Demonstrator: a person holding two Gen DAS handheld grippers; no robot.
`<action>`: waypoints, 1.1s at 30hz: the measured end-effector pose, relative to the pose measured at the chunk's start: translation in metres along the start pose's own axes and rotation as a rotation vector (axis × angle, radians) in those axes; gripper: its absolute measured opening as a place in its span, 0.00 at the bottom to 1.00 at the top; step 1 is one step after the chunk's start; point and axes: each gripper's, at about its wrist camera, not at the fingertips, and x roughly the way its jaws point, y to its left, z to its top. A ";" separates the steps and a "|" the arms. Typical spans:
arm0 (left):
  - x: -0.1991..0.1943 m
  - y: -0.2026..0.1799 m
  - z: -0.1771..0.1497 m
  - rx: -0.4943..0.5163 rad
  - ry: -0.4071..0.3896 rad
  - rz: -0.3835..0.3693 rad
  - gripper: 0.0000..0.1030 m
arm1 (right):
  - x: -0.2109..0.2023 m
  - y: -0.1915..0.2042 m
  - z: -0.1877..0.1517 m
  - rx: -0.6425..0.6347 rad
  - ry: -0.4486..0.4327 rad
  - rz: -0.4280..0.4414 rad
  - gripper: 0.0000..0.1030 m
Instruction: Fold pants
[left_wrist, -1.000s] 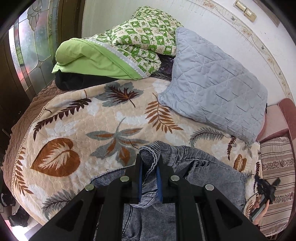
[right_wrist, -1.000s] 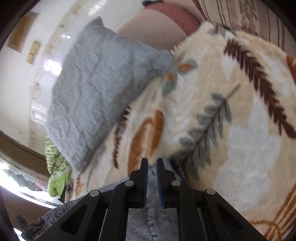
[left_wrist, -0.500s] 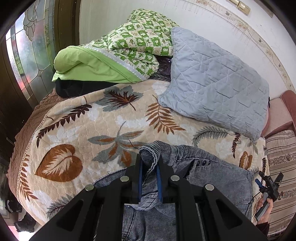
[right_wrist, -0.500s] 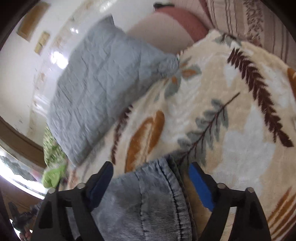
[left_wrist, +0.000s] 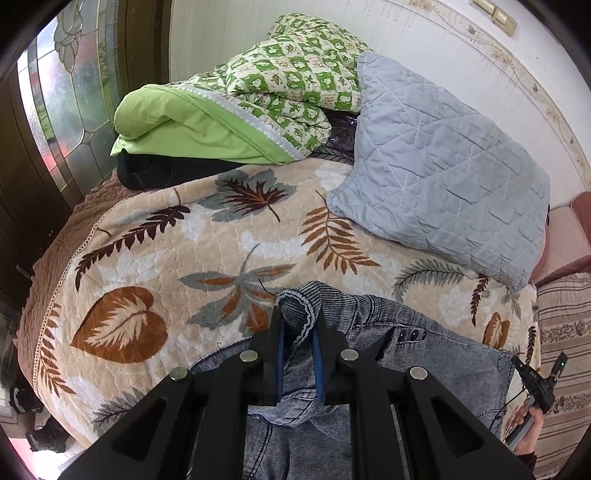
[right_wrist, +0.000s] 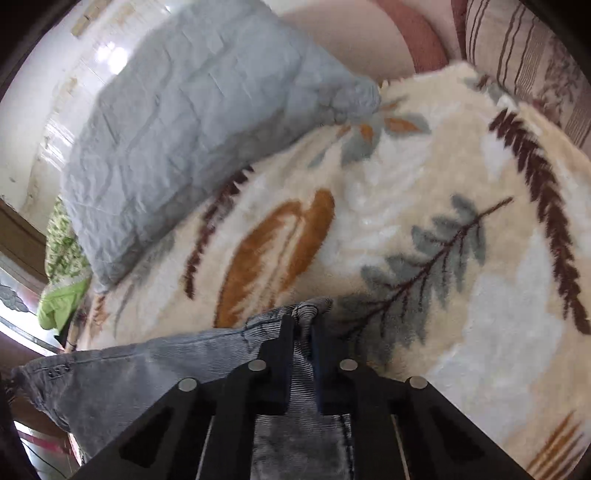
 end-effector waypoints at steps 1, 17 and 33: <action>-0.003 0.002 -0.002 -0.002 -0.002 -0.006 0.13 | -0.011 0.002 -0.001 0.000 -0.023 0.014 0.04; -0.075 0.071 -0.102 0.033 -0.019 -0.137 0.13 | -0.180 -0.024 -0.115 0.071 -0.231 0.137 0.04; -0.006 0.192 -0.229 -0.194 0.251 -0.024 0.13 | -0.203 -0.081 -0.213 0.123 0.156 -0.001 0.09</action>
